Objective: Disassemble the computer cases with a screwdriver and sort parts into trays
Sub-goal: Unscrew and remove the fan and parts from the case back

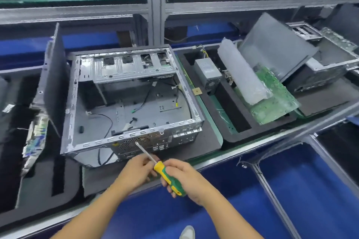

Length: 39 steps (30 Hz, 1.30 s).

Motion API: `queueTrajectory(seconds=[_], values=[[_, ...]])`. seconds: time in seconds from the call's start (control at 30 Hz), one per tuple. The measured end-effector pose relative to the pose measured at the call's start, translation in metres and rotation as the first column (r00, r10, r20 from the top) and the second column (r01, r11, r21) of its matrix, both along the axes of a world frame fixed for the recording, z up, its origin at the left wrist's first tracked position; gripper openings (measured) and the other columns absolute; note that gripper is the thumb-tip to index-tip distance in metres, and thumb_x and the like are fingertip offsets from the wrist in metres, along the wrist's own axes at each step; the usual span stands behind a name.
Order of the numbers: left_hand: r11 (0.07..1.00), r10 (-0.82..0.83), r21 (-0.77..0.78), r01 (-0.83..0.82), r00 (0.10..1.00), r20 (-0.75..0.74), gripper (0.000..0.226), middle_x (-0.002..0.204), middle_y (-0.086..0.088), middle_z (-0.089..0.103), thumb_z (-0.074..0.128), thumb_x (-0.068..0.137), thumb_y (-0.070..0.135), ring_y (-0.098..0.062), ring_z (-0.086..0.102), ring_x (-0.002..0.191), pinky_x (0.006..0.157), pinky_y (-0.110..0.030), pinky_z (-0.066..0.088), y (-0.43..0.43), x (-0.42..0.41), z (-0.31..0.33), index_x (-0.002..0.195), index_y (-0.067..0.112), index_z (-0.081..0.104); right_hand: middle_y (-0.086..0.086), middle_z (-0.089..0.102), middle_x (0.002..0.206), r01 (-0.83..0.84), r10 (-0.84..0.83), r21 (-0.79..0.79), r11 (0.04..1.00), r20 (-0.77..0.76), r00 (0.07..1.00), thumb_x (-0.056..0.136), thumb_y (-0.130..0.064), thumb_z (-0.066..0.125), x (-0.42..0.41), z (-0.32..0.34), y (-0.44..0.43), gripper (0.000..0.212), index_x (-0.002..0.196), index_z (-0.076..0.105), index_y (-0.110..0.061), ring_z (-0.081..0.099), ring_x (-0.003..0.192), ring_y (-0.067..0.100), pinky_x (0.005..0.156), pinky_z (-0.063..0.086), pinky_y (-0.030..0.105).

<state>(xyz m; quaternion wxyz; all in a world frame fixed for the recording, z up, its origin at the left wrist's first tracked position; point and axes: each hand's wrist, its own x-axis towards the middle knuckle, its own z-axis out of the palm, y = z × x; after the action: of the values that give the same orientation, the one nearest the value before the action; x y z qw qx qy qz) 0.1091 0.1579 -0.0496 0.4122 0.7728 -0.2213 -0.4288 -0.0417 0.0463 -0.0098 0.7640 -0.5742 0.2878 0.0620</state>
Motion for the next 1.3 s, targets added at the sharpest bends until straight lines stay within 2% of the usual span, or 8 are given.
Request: queueTrajectory(seconds=[0.07, 0.13, 0.2, 0.33, 0.43, 0.53, 0.67, 1.3], values=[[0.945, -0.316, 0.168, 0.279, 0.912, 0.262, 0.02, 0.072, 0.01, 0.071, 0.055, 0.088, 0.011, -0.002, 0.063, 0.065, 0.06, -0.012, 0.044, 0.018, 0.018, 0.022, 0.083, 0.026, 0.066, 0.008, 0.061, 0.081, 0.004, -0.005, 0.036, 0.999, 0.03, 1.0, 0.094, -0.024, 0.05, 0.005, -0.005, 0.006, 0.023, 0.111, 0.062, -0.013, 0.057, 0.066, 0.02, 0.06, 0.051, 0.033], [0.818, -0.572, 0.332, 0.47, 0.724, 0.386, 0.016, 0.071, 0.017, 0.063, 0.051, 0.084, 0.019, 0.001, 0.056, 0.067, 0.062, -0.014, 0.041, 0.033, 0.035, 0.048, 0.077, 0.031, 0.059, 0.011, 0.059, 0.085, 0.027, -0.035, 0.078, 0.997, 0.093, 0.995, 0.095, -0.021, 0.052, 0.004, -0.011, 0.016, 0.017, 0.109, 0.062, -0.017, 0.06, 0.07, 0.028, 0.065, 0.053, 0.039], [0.745, -0.664, 0.347, 0.57, 0.581, 0.471, 0.014, 0.067, 0.018, 0.059, 0.044, 0.078, 0.028, -0.002, 0.052, 0.066, 0.065, -0.023, 0.045, 0.048, 0.045, 0.071, 0.074, 0.03, 0.058, 0.013, 0.058, 0.089, 0.065, -0.081, 0.116, 0.991, 0.143, 0.986, 0.094, -0.02, 0.056, 0.002, -0.016, 0.03, 0.011, 0.104, 0.061, -0.021, 0.061, 0.069, 0.031, 0.064, 0.053, 0.04], [0.855, -0.225, -0.056, 0.516, 0.467, 0.855, 0.016, 0.075, 0.014, 0.06, 0.045, 0.076, 0.024, -0.011, 0.054, 0.069, 0.062, -0.033, 0.049, 0.07, 0.059, 0.1, 0.08, 0.026, 0.061, 0.007, 0.055, 0.088, 0.123, -0.137, 0.1, 0.987, 0.153, 0.979, 0.091, -0.025, 0.061, 0.004, -0.018, 0.067, 0.018, 0.105, 0.051, -0.019, 0.056, 0.058, 0.027, 0.05, 0.048, 0.032], [0.888, -0.202, 0.0, 0.459, 0.391, 0.898, 0.04, 0.122, -0.002, 0.061, 0.062, 0.083, 0.019, -0.023, 0.056, 0.112, 0.093, -0.042, 0.048, 0.068, 0.087, 0.098, 0.123, 0.016, 0.06, 0.004, 0.057, 0.089, 0.196, -0.194, 0.003, 0.981, 0.161, 0.968, 0.091, -0.027, 0.058, 0.015, -0.013, 0.098, 0.026, 0.113, 0.049, -0.016, 0.049, 0.053, 0.022, 0.044, 0.039, 0.029], [0.896, -0.38, 0.156, 0.416, 0.536, 0.754, 0.063, 0.142, 0.005, 0.054, 0.072, 0.088, 0.037, -0.017, 0.052, 0.127, 0.104, -0.039, 0.044, 0.065, 0.108, 0.09, 0.144, 0.026, 0.046, 0.001, 0.063, 0.09, 0.292, -0.274, -0.104, 0.951, 0.156, 0.949, 0.098, -0.023, 0.052, 0.03, -0.007, 0.124, 0.025, 0.123, 0.053, -0.022, 0.048, 0.052, 0.018, 0.044, 0.039, 0.029], [0.942, -0.245, 0.044, 0.332, 0.592, 0.768, 0.046, 0.119, 0.01, 0.07, 0.076, 0.085, 0.04, -0.015, 0.064, 0.105, 0.085, -0.038, 0.055, 0.063, 0.108, 0.079, 0.13, 0.038, 0.062, -0.002, 0.064, 0.087, 0.381, -0.36, -0.195, 0.904, 0.134, 0.923, 0.103, -0.019, 0.049, 0.039, 0.0, 0.141, 0.027, 0.124, 0.057, -0.033, 0.047, 0.052, 0.017, 0.045, 0.04, 0.03], [0.952, -0.165, -0.01, 0.306, 0.54, 0.826, 0.044, 0.106, 0.006, 0.075, 0.076, 0.084, 0.044, -0.019, 0.066, 0.094, 0.071, -0.033, 0.051, 0.061, 0.108, 0.076, 0.126, 0.036, 0.067, -0.005, 0.064, 0.084, 0.4, -0.388, -0.282, 0.872, 0.099, 0.916, 0.099, -0.026, 0.051, 0.041, 0.007, 0.145, 0.029, 0.119, 0.059, -0.045, 0.046, 0.054, 0.016, 0.045, 0.04, 0.03]])
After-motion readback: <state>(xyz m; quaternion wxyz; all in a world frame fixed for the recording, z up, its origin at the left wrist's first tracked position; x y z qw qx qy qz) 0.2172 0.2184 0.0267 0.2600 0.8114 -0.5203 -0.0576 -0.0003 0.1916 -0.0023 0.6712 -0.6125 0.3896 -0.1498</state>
